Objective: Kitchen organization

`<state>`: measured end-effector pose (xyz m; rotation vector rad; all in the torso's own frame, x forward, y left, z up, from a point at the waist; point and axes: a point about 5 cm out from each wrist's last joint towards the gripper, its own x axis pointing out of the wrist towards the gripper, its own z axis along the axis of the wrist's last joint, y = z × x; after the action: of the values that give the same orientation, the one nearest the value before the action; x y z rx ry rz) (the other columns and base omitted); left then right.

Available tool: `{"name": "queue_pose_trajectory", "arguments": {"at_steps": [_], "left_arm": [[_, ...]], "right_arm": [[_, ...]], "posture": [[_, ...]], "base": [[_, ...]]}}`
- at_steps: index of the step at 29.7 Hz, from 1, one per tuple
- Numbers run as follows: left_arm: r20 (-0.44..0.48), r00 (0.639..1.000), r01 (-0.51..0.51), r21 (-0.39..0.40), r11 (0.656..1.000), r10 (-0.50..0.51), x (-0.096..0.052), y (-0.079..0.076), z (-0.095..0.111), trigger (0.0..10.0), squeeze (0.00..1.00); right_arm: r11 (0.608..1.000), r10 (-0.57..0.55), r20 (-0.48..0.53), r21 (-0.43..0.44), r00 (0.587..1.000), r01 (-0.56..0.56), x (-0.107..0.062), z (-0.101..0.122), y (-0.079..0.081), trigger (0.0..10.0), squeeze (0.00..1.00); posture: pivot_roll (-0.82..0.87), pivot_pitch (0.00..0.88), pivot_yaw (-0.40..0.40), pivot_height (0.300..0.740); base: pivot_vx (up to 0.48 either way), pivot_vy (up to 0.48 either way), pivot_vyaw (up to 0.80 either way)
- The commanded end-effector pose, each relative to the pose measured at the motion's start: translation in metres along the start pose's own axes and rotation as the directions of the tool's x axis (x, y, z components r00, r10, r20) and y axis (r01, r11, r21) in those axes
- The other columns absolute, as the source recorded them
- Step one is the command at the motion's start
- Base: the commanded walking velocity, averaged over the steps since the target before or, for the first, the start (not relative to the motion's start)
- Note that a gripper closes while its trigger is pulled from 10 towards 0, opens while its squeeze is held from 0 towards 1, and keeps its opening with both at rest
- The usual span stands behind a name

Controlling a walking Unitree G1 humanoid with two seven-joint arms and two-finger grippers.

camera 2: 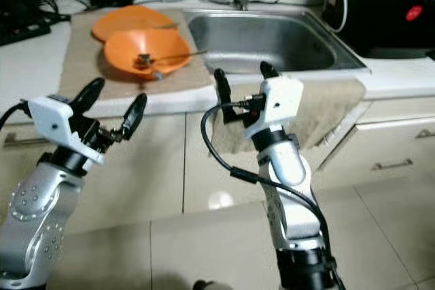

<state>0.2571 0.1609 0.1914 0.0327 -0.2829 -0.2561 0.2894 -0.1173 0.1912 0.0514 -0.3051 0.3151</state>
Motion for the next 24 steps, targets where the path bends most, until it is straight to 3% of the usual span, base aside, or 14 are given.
{"name": "queue_pose_trajectory", "arguments": {"at_steps": [1, 9, 20, 22, 24], "left_arm": [[-0.026, 0.999, -0.045, 0.013, 0.999, 0.046, 0.001, 0.004, -0.003, 10.0, 0.0], [-0.05, 0.996, -0.067, 0.033, 0.997, 0.068, 0.002, 0.003, -0.007, 10.0, 0.0], [-0.054, 0.996, -0.066, 0.08, 0.995, 0.07, 0.005, 0.001, -0.007, 10.0, 0.0], [-0.049, 0.998, -0.043, 0.083, 0.996, 0.047, 0.007, -0.001, -0.006, 10.0, 0.0], [-0.056, 0.998, -0.019, 0.151, 0.988, 0.028, 0.009, -0.002, -0.005, 10.0, 0.0]], "right_arm": [[1.0, 0.014, 0.012, 0.015, 1.0, -0.014, 0.0, 0.005, 0.001, 10.0, 0.0], [0.998, 0.056, -0.045, 0.003, 0.997, -0.056, -0.007, -0.007, 0.008, 10.0, 0.0], [1.0, 0.023, -0.091, -0.013, 0.996, -0.024, -0.013, -0.018, 0.002, 10.0, 0.0], [1.0, 0.01, -0.094, 0.002, 0.996, -0.01, -0.014, -0.019, 0.001, 10.0, 0.0], [0.999, -0.005, -0.127, -0.045, 0.992, -0.001, -0.014, -0.022, 0.0, 10.0, 0.0]], "posture": [[-0.02, 0.0, -0.057, 0.74], [-0.02, 0.0, -0.06, 0.74], [-0.02, 0.0, -0.056, 0.74], [-0.02, 0.0, -0.056, 0.74], [-0.02, 0.0, -0.056, 0.74]], "base": [[0.0, -0.352, 0.0], [0.0, -0.48, 0.0], [0.0, -0.48, 0.8], [0.0, 0.0, 0.0], [0.0, 0.0, 0.0]]}}
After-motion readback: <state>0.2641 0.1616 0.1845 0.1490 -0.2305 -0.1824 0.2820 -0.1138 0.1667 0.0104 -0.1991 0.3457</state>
